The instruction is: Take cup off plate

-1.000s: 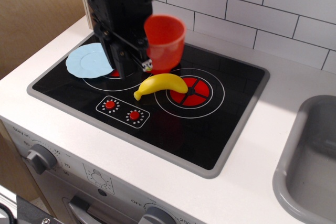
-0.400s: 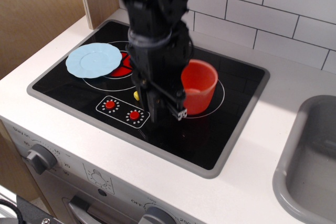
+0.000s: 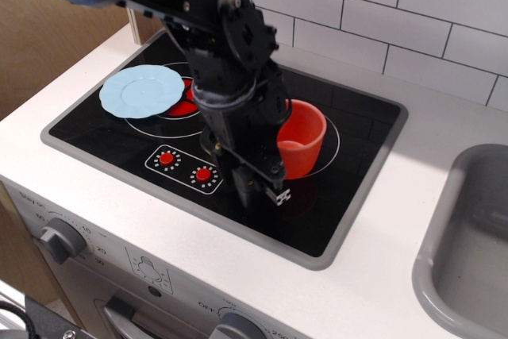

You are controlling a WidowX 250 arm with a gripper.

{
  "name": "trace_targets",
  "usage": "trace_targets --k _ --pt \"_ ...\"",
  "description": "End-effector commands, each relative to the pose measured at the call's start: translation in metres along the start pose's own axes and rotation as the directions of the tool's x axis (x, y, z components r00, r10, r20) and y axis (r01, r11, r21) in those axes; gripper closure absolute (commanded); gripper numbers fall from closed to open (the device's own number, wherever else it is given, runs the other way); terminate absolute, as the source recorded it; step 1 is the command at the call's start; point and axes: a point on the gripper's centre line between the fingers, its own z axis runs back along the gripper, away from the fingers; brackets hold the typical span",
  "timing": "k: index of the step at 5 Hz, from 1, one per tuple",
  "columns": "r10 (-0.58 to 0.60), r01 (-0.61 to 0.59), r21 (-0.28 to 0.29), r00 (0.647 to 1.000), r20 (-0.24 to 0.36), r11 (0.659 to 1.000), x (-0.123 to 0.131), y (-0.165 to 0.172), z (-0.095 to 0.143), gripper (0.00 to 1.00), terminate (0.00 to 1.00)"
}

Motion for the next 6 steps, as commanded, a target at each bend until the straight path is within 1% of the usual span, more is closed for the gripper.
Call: trace_targets --k 1,2,3,4,6 --pt "-0.013 0.014 -0.003 0.999 0.029 1.0 0.011 0.004 0.023 0.0 0.0" --pt "-0.006 0.006 0.0 1.0 0.017 1.0 0.017 0.005 0.04 0.0 0.0" --pt "0.03 -0.031 0.013 0.999 0.045 0.999 0.024 0.011 0.064 0.0 0.0" --pt "0.059 -0.059 -0.005 0.991 0.119 0.998 0.04 0.024 0.09 0.0 0.0" --pt "0.059 -0.059 -0.005 0.991 0.119 0.998 0.04 0.024 0.09 0.0 0.0"
